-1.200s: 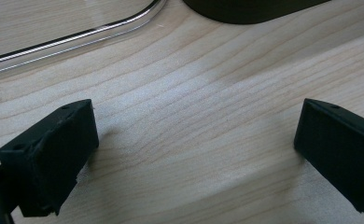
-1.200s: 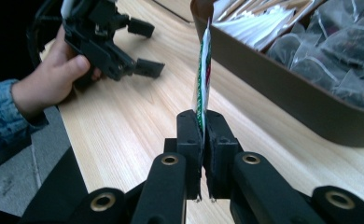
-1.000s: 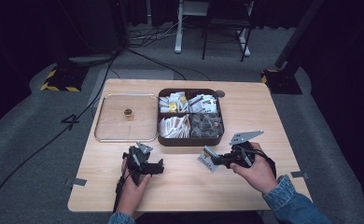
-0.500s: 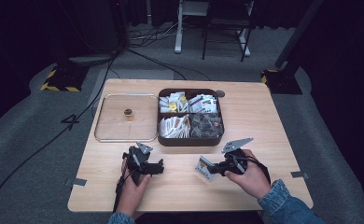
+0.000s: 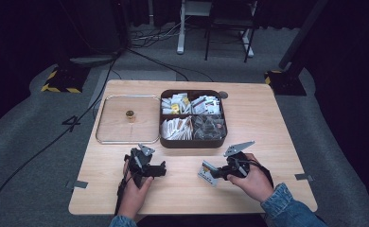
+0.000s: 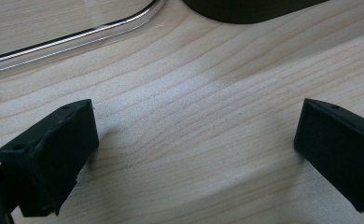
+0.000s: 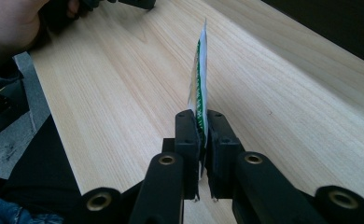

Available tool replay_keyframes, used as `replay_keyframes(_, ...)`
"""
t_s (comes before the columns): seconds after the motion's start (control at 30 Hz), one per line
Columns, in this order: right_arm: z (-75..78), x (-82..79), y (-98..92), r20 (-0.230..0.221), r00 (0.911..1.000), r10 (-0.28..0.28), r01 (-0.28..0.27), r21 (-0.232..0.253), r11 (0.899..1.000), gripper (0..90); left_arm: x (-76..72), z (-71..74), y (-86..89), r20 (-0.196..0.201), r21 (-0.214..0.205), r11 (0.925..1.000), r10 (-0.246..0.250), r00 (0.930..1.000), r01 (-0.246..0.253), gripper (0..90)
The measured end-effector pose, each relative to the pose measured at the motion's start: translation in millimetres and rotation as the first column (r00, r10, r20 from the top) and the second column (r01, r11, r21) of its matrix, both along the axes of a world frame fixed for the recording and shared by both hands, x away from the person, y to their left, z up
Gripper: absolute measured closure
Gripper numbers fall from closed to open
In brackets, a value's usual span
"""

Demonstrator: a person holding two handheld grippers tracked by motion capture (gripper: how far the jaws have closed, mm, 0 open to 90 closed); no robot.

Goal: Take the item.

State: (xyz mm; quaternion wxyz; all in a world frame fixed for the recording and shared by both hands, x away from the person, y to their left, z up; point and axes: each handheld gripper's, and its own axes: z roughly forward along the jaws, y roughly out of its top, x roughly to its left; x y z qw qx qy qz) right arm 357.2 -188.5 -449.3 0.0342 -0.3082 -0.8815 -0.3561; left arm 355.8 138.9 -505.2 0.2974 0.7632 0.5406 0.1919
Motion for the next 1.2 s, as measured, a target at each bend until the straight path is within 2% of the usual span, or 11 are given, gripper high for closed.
replay_keyframes(0.1, -0.4, 0.3, -0.6, 0.009, 0.9999, -0.005, 0.006, -0.003, 1.0, 80.0, 0.1, 0.0, 0.1, 0.002, 0.002, 1.0, -0.001, 1.0, 0.001, 0.1)
replay_keyframes(0.13, -0.7, 0.9, -0.9, 0.05, 0.9987, -0.009, 0.009, -0.007, 1.0, 70.8, 0.1, -0.1, 0.0, 0.001, 0.0, 1.0, 0.0, 1.0, 0.0, 0.1)
replay_keyframes(0.17, -0.7, 0.9, -0.9, 0.05, 0.9987, -0.009, 0.009, -0.007, 1.0, 70.8, 0.1, -0.1, 0.0, 0.001, 0.0, 1.0, 0.0, 1.0, 0.0, 0.1)
replay_keyframes(0.2, 0.2, 0.7, -0.9, 0.119, 0.9928, -0.007, 0.011, -0.033, 0.999, 64.1, 0.0, 0.0, 0.0, 0.0, 0.0, 1.0, 0.0, 1.0, 0.0, 0.1)
replay_keyframes(0.23, 0.8, 0.6, -0.6, 0.154, 0.988, -0.004, 0.012, -0.05, 0.999, 60.2, 0.0, 0.0, 0.0, 0.0, 0.0, 1.0, 0.0, 1.0, 0.0, 0.1)
replay_keyframes(0.3, 1.3, 1.5, -0.5, 0.209, 0.9778, -0.001, 0.016, -0.069, 0.997, 52.7, 0.0, 0.0, 0.0, 0.0, 0.0, 1.0, 0.0, 1.0, 0.0, 0.1)
replay_keyframes(0.33, 1.3, 1.5, -0.5, 0.209, 0.9778, -0.001, 0.016, -0.069, 0.997, 52.7, 0.1, 0.0, 0.1, 0.001, 0.001, 1.0, 0.0, 1.0, 0.0, 0.1)
replay_keyframes(0.37, 1.6, 3.4, -1.6, 0.241, 0.9704, -0.01, 0.029, -0.078, 0.997, 50.0, 0.1, -0.1, 0.0, 0.001, 0.0, 1.0, 0.0, 1.0, 0.0, 0.1)
replay_keyframes(0.53, 2.4, 7.7, -7.1, 0.257, 0.9661, -0.023, 0.05, -0.096, 0.994, 48.5, 0.0, 0.0, 0.0, 0.0, 0.0, 1.0, 0.0, 1.0, 0.0, 0.1)
replay_keyframes(0.87, 16.3, 10.5, -23.7, 0.246, 0.9674, -0.06, 0.066, -0.016, 0.998, 47.2, -0.6, 0.0, 0.4, 0.001, 0.0, 1.0, -0.004, 1.0, 0.004, 0.1)
replay_keyframes(1.2, 27.4, 14.9, -57.0, 0.242, 0.9612, -0.132, 0.127, 0.034, 0.991, 45.4, -0.6, -0.1, 0.5, 0.002, -0.001, 1.0, -0.005, 1.0, 0.005, 0.1)
